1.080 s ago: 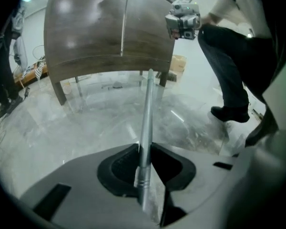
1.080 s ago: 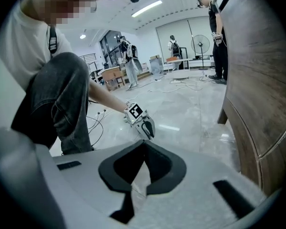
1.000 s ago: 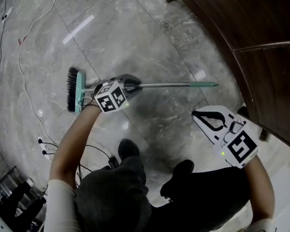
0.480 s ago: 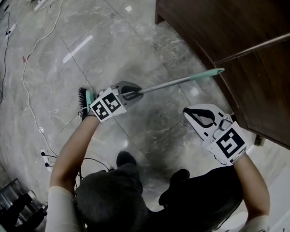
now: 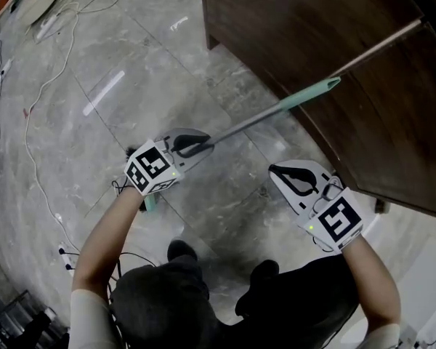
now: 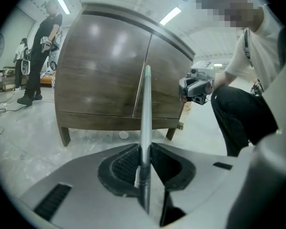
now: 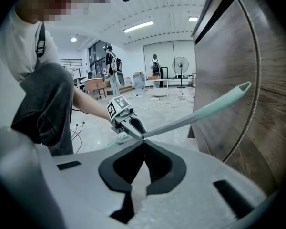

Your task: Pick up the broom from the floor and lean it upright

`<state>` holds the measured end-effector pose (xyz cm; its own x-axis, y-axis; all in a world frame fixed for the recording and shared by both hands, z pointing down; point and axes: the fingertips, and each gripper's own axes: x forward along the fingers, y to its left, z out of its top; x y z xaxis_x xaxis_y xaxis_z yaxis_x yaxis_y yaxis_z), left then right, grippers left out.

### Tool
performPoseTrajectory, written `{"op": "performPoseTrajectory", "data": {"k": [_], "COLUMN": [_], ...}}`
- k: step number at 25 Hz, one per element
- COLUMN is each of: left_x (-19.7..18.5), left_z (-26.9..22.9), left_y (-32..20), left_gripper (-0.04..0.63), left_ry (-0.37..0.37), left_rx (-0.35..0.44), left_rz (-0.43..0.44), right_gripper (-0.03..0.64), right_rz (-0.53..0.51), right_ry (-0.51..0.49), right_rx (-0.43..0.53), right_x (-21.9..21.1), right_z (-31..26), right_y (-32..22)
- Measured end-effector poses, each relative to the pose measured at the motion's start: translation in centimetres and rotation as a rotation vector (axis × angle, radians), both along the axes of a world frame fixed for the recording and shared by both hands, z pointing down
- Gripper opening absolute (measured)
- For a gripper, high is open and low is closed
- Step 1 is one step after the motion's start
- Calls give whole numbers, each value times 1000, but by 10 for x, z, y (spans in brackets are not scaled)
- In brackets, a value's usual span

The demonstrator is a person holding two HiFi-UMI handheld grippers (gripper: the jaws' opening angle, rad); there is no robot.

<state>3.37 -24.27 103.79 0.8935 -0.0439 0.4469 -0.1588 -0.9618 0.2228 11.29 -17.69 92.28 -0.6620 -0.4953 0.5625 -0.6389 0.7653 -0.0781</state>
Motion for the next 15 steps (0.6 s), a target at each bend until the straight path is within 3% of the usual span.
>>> {"op": "performPoseTrajectory", "data": {"k": [8, 15], "left_x": [51, 91], "left_z": [-57, -125], "left_y": [-19, -12], "left_gripper": [72, 71], "left_ry": [86, 212], "left_rx": [-4, 4], "left_rz": [-9, -7], "right_gripper": [0, 0], "right_rz": [26, 100], "right_ry": [-6, -33], "right_rx": [163, 187], "right_x": [12, 35], "right_z": [-53, -72], "right_y": [-18, -17]}}
